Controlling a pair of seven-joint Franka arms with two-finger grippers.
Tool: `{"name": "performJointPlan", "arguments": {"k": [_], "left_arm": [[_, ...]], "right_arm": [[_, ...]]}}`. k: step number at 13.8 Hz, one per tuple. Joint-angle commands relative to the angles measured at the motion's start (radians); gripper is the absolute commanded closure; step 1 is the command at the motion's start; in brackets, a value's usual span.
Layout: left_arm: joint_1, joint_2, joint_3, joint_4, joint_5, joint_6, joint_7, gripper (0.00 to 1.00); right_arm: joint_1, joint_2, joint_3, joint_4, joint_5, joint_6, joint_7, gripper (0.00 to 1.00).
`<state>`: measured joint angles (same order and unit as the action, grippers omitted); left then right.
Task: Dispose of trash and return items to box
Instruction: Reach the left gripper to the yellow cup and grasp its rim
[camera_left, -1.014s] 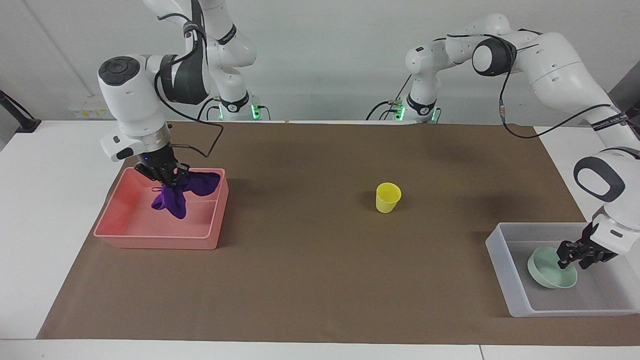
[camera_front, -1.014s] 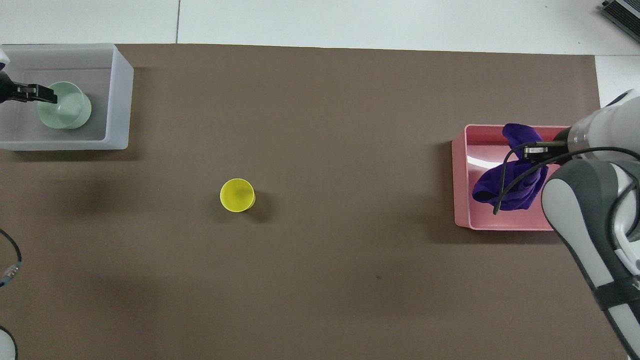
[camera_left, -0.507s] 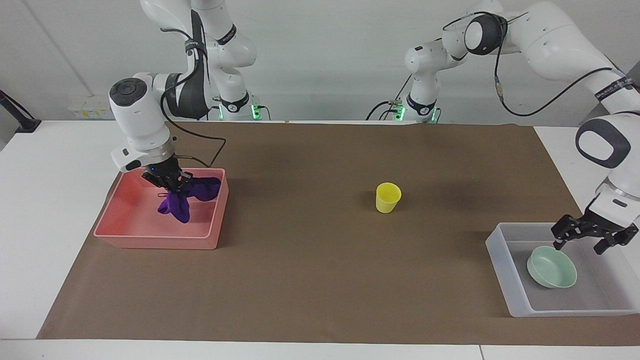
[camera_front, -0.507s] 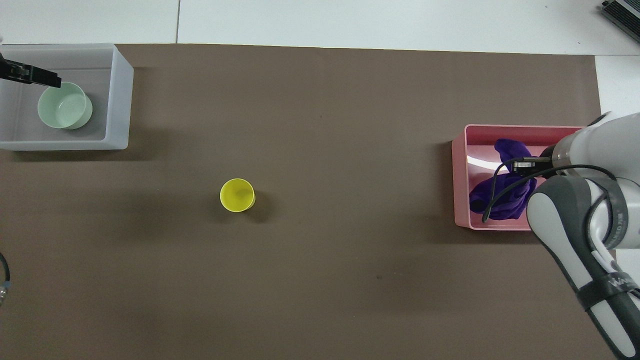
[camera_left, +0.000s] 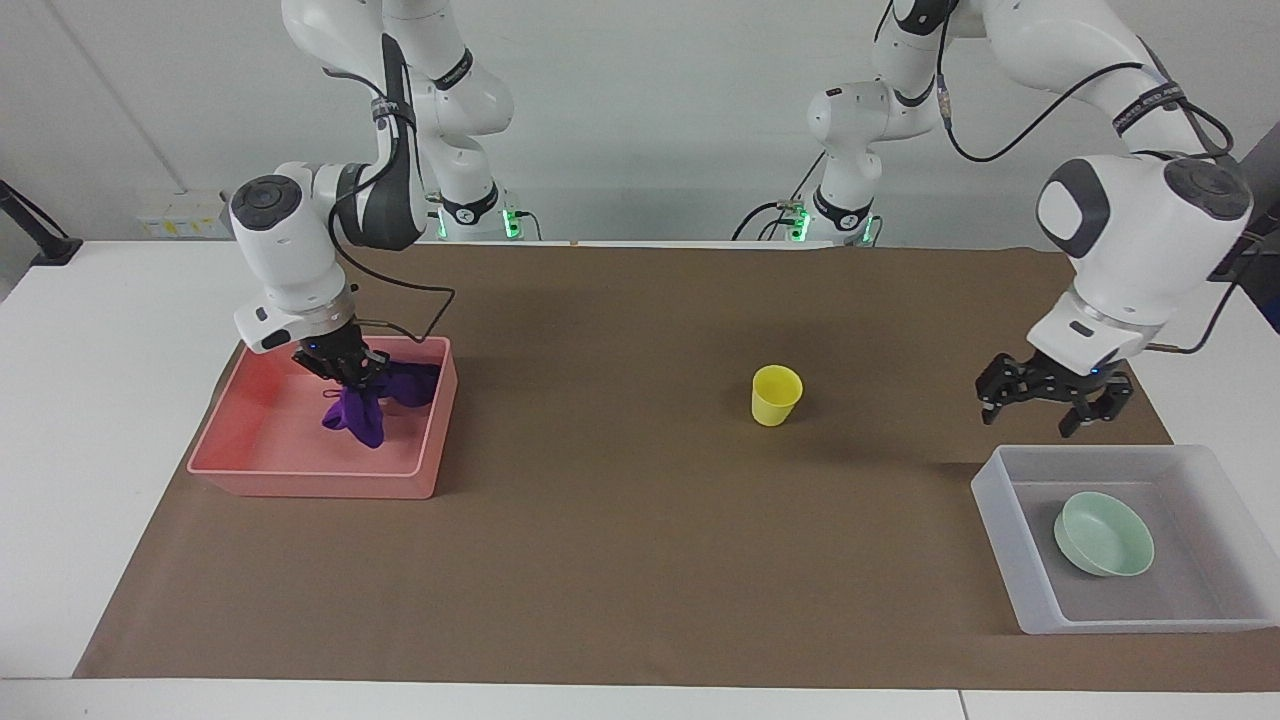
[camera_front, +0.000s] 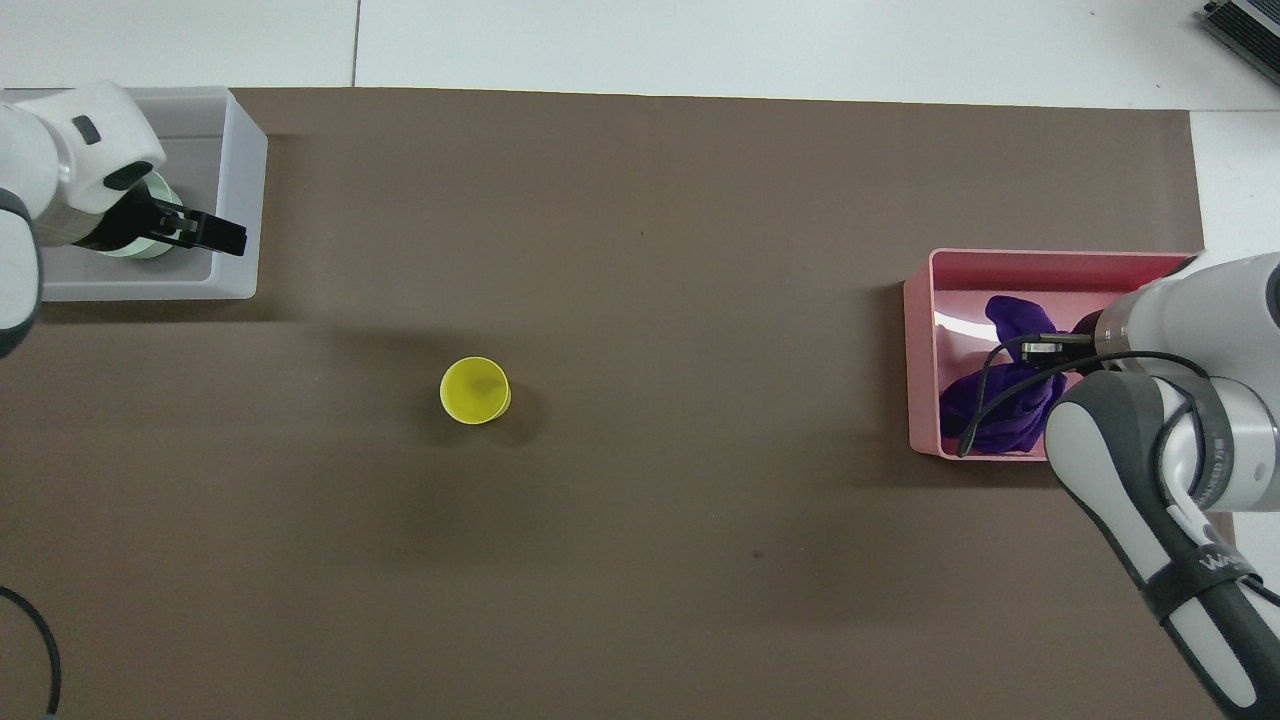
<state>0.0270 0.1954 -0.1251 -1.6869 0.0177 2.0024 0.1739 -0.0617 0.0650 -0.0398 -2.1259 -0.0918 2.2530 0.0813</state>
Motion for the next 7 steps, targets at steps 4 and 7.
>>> {"name": "performJointPlan", "arguments": {"k": [4, 7], "left_arm": [[-0.206, -0.122, 0.016, -0.274, 0.016, 0.171, -0.235, 0.00], [-0.268, -0.122, 0.015, -0.359, 0.016, 0.285, -0.306, 0.00]], "right_arm": [[-0.037, 0.015, 0.012, -0.011, 0.026, 0.056, -0.051, 0.00], [-0.006, -0.005, 0.023, 0.061, 0.027, -0.022, -0.034, 0.00]]}}
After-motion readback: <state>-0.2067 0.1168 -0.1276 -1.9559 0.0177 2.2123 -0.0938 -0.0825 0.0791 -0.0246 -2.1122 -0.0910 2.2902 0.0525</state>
